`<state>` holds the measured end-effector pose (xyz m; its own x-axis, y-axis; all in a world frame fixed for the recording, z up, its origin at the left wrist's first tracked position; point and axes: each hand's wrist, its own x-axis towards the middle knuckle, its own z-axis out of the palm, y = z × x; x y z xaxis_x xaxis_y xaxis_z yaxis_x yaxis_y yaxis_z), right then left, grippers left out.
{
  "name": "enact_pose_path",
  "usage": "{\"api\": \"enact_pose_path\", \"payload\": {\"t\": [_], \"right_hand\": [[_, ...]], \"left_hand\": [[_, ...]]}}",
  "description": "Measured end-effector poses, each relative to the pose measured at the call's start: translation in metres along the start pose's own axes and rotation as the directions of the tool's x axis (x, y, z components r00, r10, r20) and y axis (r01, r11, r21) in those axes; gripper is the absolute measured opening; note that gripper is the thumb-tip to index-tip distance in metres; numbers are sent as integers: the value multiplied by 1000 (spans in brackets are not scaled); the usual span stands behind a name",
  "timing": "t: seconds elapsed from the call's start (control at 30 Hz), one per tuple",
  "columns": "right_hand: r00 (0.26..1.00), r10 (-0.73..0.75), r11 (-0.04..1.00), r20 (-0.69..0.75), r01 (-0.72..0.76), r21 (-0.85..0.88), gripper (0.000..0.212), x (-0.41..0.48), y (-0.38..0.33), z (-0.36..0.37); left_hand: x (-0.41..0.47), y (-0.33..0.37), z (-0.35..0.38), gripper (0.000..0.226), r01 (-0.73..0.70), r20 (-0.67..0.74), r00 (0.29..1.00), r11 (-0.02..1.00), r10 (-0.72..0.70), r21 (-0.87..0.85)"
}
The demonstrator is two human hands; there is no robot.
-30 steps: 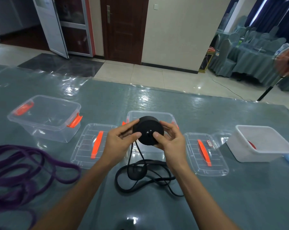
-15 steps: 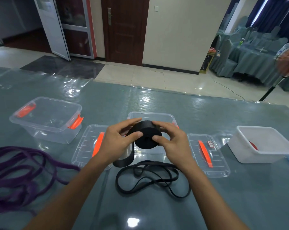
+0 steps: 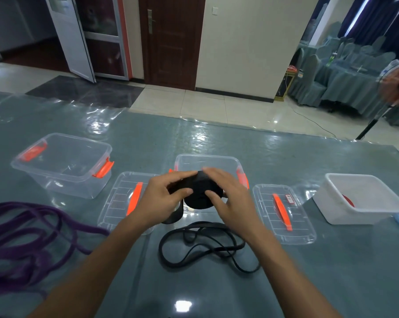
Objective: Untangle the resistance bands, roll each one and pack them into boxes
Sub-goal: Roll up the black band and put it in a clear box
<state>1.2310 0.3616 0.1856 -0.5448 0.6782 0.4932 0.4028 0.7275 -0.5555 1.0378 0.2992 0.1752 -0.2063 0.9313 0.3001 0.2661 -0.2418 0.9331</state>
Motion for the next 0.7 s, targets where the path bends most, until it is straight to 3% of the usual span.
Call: {"api": "enact_pose_path", "payload": {"t": [0.07, 0.23, 0.3, 0.37, 0.43, 0.5, 0.57, 0.6, 0.7], "right_hand": [[997, -13, 999, 73, 16, -38, 45, 5, 3, -6], [979, 202, 930, -20, -185, 316, 42, 9, 5, -12], [937, 347, 799, -32, -278, 534, 43, 8, 5, -10], [865, 502, 598, -10, -339, 726, 43, 10, 1, -9], [817, 576, 472, 3, -336, 815, 41, 11, -6, -5], [796, 605, 419, 22, -342, 841, 39, 8, -12, 4], [791, 611, 442, 32, -374, 816, 37, 2, -16, 14], [802, 596, 502, 25, -397, 768, 37, -1, -15, 16], [924, 383, 845, 3, -352, 404, 49, -2, -8, 12]], "left_hand": [[3, 1, -3, 43, 4, 37, 999, 999, -6, 34], [4, 7, 2, 37, 19, -45, 999, 995, -24, -93], [4, 7, 4, 38, 18, -75, 997, 985, -31, -173], [2, 5, 8, 42, 5, -94, 995, 976, -26, -219], [0, 5, 14, 43, -13, -145, 989, 967, -25, -255], [-1, 4, 19, 40, -19, -193, 981, 967, -31, -254], [-1, 0, 17, 38, -22, -209, 978, 977, -24, -213], [-2, -2, 14, 37, -22, -202, 979, 982, -16, -188], [0, -6, 0, 37, -2, -133, 991, 998, -7, -68]]}}
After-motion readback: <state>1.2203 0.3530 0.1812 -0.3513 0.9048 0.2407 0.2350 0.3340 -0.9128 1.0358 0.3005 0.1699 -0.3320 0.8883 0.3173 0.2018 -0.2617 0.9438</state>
